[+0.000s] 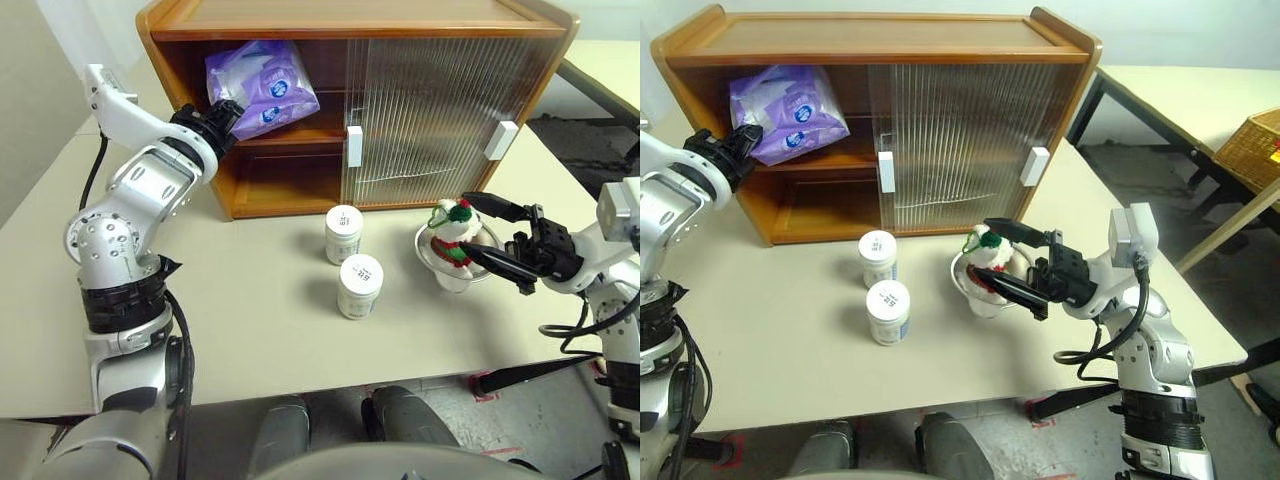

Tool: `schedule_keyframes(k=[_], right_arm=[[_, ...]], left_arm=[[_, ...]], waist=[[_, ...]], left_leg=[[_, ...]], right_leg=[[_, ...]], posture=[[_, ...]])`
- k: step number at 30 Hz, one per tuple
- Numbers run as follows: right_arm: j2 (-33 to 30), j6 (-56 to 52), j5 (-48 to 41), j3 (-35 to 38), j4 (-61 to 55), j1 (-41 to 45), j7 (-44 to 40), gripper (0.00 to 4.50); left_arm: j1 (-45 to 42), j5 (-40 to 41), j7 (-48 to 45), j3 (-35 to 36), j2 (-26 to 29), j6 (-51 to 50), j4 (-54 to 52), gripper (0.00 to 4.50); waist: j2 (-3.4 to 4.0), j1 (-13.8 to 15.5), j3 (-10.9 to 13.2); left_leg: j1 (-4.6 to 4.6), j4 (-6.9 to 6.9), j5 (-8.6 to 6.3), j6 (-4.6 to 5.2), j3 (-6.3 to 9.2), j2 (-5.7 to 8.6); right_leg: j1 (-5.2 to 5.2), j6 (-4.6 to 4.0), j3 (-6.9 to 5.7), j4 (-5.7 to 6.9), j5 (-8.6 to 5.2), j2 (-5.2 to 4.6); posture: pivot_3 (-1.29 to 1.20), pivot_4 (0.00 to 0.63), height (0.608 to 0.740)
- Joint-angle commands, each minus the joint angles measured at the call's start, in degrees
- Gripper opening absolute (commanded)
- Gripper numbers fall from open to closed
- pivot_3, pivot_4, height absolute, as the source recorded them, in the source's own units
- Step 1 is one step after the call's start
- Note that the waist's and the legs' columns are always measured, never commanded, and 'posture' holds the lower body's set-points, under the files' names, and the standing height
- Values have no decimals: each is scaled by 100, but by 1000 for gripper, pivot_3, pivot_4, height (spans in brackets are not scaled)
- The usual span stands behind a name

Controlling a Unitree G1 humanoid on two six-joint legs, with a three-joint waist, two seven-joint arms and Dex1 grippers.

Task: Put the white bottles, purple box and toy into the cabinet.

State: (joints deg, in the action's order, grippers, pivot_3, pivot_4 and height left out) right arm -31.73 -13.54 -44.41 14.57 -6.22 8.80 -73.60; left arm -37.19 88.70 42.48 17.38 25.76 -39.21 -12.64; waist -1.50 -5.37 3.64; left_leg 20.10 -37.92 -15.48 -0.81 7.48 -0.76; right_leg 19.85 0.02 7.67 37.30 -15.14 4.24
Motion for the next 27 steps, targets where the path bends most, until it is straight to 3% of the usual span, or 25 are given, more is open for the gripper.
schedule_keyframes(k=[1, 9, 12, 20, 23, 25, 27], right_arm=[[-36, 38, 32, 23, -132, -84, 76, 4500], [-51, 58, 47, -10, -90, -61, 95, 4500], [-60, 45, 44, -23, -47, -29, 77, 4500], [-99, 7, 61, -108, 119, 83, -19, 4500], [-119, -24, 82, -171, 174, 119, -72, 4500], [-123, -35, 79, -185, 197, 152, -80, 4500], [-134, -27, 81, -193, 234, 171, -97, 4500]], left_arm=[[-132, -185, -128, -57, -98, -9, 114, 1759], [-40, -238, -202, 55, 53, -166, -52, 4483], [188, -237, -524, 59, 365, -381, -349, 4483], [1426, -1556, -2846, -406, 2220, -1232, -1360, 4483], [1439, -1816, -3230, -411, 2352, -1215, -1442, 4483], [1413, -2260, -3351, -455, 2573, -1290, -1486, 4071], [1439, -2966, -3783, -848, 3196, -1495, -1622, 3592]], waist=[[0, -37, 0], [0, -141, 0], [0, -160, 0], [-1, -198, 1], [-1, -107, 1], [-1, -81, 1], [-2, -79, 2]], left_leg=[[1, 0, -1, 2, 0, 4], [4, -2, -10, 17, -9, 24], [0, -2, -19, 29, -25, 28], [-2, 1, -42, 34, -37, 30], [-2, 1, -44, 33, -30, 30], [-2, 1, -46, 34, -27, 29], [-2, 2, -47, 33, -23, 27]], right_leg=[[0, 1, 2, -2, -2, -2], [1, 33, 49, -7, -23, -7], [1, 50, 77, -9, -26, -7], [13, 39, 101, -10, -42, -9], [17, 30, 102, -10, -42, -10], [20, 23, 106, -9, -37, -11], [22, 17, 109, -7, -35, -10]], posture=[[-198, 53, 740], [-196, 53, 740], [-181, 55, 740], [-146, 63, 740], [-142, 64, 740], [-137, 61, 740], [-137, 61, 740]])
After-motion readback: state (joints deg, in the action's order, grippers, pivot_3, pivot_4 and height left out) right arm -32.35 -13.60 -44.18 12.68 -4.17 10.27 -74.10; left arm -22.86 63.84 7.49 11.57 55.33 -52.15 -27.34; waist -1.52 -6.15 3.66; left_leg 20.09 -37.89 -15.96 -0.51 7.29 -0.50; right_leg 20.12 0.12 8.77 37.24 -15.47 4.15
